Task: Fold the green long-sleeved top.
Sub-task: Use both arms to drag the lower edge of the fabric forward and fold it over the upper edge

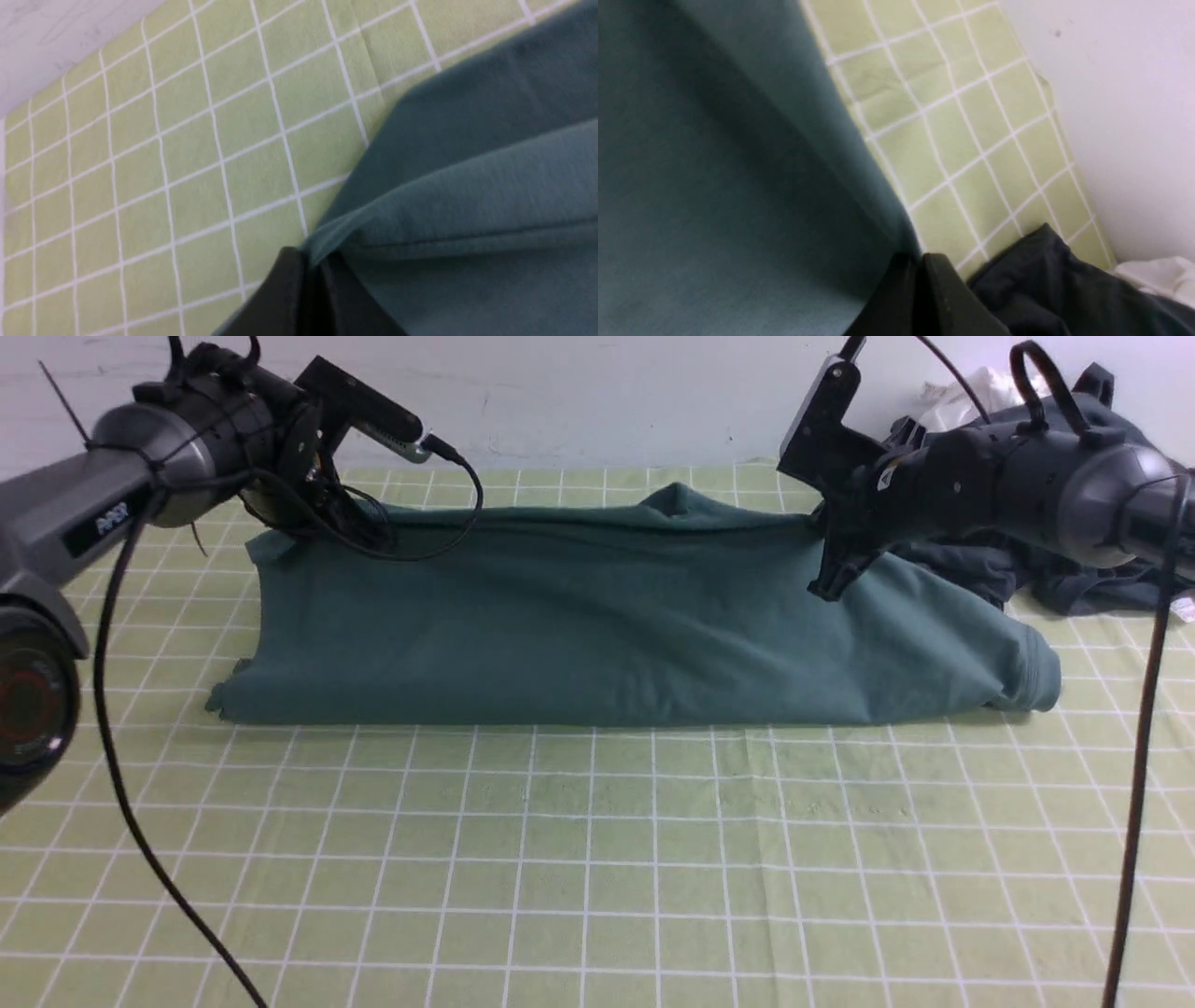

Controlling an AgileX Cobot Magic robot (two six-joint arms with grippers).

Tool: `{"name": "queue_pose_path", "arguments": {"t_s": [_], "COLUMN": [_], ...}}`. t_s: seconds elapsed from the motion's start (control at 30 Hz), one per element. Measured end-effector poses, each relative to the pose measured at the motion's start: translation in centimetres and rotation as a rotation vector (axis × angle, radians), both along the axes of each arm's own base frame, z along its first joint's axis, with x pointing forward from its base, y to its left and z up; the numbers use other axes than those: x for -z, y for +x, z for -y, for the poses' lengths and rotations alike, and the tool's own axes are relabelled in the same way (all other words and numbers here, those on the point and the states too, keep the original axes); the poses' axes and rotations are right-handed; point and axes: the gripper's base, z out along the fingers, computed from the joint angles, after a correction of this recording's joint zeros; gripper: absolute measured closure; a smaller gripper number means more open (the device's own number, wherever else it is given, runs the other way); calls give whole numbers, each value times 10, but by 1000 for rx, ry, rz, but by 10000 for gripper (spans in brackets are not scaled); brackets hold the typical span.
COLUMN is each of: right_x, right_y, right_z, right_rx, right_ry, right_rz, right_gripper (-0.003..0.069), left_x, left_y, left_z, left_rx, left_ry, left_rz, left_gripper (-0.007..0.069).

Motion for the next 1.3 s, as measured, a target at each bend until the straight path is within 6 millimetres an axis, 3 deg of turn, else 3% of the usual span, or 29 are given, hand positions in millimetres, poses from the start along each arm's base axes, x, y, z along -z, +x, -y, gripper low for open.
{"name": "queue_pose_path", "arguments": {"t_s": [0.17, 0.33, 0.47, 0.53, 0.6, 0.7, 0.8, 0.87, 0.9, 0.97, 1.0, 1.07, 1.2, 1.3], "right_x": [12, 10, -3, -10, -28, -33, -18, 2, 2, 33, 34, 46, 45, 46], "right_y": [10, 12, 5, 0, -15, -26, -31, -29, -29, -24, -24, -21, -19, -22], "right_z": [16, 19, 18, 17, 16, 15, 15, 16, 16, 28, 29, 50, 93, 113], "right_rx": [86, 115, 156, 171, 224, 267, 306, 333, 335, 423, 431, 559, 749, 847], "right_ry": [121, 171, 248, 277, 351, 385, 388, 382, 382, 375, 371, 392, 378, 322], "right_rz": [10, 17, -47, -88, -204, -327, -445, -509, -511, -570, -572, -583, -531, -525], "right_gripper": [594, 371, 304, 302, 333, 405, 522, 584, 589, 634, 637, 642, 643, 643], "left_x": [11, 13, 5, -3, -24, -35, -22, -2, 0, 29, 31, 45, 46, 42], "left_y": [24, 34, 30, 26, 13, 0, -7, -9, -9, -12, -13, -16, -15, -14], "left_z": [4, 3, -8, -12, -19, -16, -3, 6, 7, 9, 9, 6, -4, -15], "left_rx": [-25, -63, -142, -172, -237, -225, -106, -48, -45, -27, -28, -33, -54, -92], "left_ry": [-51, -88, -107, -105, -120, -168, -239, -281, -283, -274, -270, -227, -177, -192], "left_rz": [92, 134, 116, 99, 50, -63, -230, -333, -344, -484, -502, -570, -567, -555], "left_gripper": [578, 344, 237, 232, 274, 380, 540, 601, 601, 626, 628, 629, 629, 629]}}
